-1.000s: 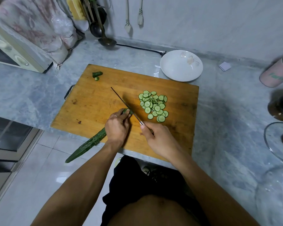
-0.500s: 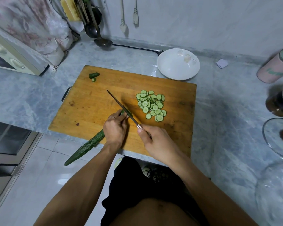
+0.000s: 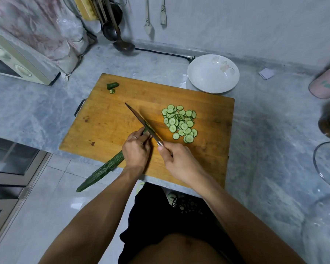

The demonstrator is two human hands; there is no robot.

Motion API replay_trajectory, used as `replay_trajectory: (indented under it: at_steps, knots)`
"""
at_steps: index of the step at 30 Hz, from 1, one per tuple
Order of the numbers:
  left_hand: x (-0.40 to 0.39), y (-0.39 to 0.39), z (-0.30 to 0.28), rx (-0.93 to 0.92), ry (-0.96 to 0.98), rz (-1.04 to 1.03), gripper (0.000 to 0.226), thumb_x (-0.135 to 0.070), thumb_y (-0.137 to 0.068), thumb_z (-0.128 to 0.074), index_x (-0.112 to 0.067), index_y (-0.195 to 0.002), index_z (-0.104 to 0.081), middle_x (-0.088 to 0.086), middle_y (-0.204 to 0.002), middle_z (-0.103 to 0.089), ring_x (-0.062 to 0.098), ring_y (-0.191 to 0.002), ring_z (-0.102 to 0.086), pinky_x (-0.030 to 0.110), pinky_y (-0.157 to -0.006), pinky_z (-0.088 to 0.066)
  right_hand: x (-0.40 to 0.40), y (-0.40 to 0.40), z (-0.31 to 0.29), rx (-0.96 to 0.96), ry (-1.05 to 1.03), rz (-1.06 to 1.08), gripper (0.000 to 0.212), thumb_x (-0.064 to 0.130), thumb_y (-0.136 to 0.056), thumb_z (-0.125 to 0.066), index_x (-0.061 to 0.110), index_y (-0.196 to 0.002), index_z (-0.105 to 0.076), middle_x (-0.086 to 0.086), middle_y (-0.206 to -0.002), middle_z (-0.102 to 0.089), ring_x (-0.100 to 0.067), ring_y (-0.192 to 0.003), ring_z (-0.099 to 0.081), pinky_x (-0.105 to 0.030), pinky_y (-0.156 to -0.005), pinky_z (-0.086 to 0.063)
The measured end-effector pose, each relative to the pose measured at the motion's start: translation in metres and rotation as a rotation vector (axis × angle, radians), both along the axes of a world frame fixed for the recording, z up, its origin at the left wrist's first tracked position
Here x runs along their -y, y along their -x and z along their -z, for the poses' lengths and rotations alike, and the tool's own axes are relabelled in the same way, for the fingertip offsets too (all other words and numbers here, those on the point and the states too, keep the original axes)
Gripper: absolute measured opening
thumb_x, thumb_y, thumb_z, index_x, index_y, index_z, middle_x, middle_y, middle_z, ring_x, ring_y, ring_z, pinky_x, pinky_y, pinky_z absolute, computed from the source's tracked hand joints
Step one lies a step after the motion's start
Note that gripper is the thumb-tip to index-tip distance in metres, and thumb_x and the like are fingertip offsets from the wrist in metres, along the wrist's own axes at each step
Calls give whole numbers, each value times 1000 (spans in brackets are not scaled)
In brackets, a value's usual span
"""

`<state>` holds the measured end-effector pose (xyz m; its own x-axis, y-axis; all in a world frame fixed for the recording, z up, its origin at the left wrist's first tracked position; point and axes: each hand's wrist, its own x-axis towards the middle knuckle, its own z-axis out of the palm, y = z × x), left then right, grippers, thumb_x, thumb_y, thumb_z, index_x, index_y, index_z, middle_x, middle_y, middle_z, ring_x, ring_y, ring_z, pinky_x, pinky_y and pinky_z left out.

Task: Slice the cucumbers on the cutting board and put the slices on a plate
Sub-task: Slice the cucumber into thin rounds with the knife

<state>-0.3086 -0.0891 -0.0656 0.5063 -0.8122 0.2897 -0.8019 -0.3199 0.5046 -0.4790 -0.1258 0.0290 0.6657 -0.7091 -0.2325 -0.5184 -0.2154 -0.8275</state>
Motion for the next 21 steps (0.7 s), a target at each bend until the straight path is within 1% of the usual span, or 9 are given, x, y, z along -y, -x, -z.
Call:
replay_trajectory:
  at_steps: [3, 8, 11, 14, 15, 16, 18, 19, 21]
  knots:
    - [0, 1, 0, 14, 9, 1, 15, -12, -77, -71, -16, -90, -78, 7, -111, -72, 29, -95, -68, 31, -64, -54, 3, -5, 5, -39, 12, 2, 23, 37, -105, -45, 23, -89, -55, 8, -59, -45, -7, -52, -42, -31, -53, -38]
    - [0, 3, -2, -25, 18, -16, 15, -8, -77, -75, -14, -90, -79, 9, -110, -72, 29, -94, -69, 34, -66, -55, 5, -5, 8, -44, 6, 9, 25, 38, -104, -45, 20, -102, -62, 9, -62, -48, -11, -58, -46, -35, -59, -44]
    - [0, 3, -3, -74, 32, -25, 16, -7, -78, -75, -13, -93, -79, 11, -109, -72, 29, -95, -69, 37, -73, -57, 6, -4, 9, -45, -2, 26, 25, 39, -104, -44, 23, -95, -61, 7, -63, -50, -12, -59, -49, -34, -59, -44]
    - [-1, 3, -6, -148, 55, -38, 19, -9, -82, -74, -13, -99, -78, 10, -112, -71, 26, -99, -69, 37, -81, -58, 6, 2, 11, -41, 4, 38, 28, 44, -103, -41, 26, -88, -56, 1, -75, -65, -18, -74, -65, -36, -66, -53]
    - [-1, 4, -7, -161, 57, -41, 19, -9, -82, -74, -13, -100, -77, 10, -112, -71, 25, -99, -69, 36, -82, -57, 5, 5, 10, -36, 10, 40, 31, 45, -103, -41, 23, -88, -57, -1, -77, -67, -19, -75, -66, -36, -66, -54]
    - [-1, 5, -8, -164, 56, -43, 18, -9, -82, -74, -13, -99, -77, 10, -112, -71, 25, -98, -69, 33, -83, -56, 3, 9, 8, -33, 18, 37, 34, 45, -103, -41, 20, -89, -58, -2, -74, -66, -18, -70, -63, -35, -62, -51]
    - [-1, 7, -11, -156, 53, -45, 18, -6, -81, -74, -10, -97, -78, 11, -112, -71, 26, -96, -70, 31, -82, -53, -2, 17, 3, -30, 28, 24, 34, 41, -104, -43, 17, -92, -62, 0, -64, -57, -15, -57, -51, -32, -55, -41]
    - [-1, 7, -12, -150, 50, -46, 18, -5, -80, -74, -9, -97, -78, 12, -111, -71, 27, -95, -70, 31, -81, -53, -4, 20, 0, -25, 32, 18, 33, 40, -105, -43, 17, -94, -64, 0, -61, -54, -15, -56, -49, -33, -54, -39]
    - [-2, 8, -13, -142, 49, -47, 19, -3, -79, -74, -9, -96, -78, 12, -111, -71, 28, -95, -70, 30, -81, -52, -7, 24, -5, -6, 41, 13, 32, 40, -104, -43, 17, -95, -63, -2, -64, -57, -18, -60, -52, -36, -56, -42]
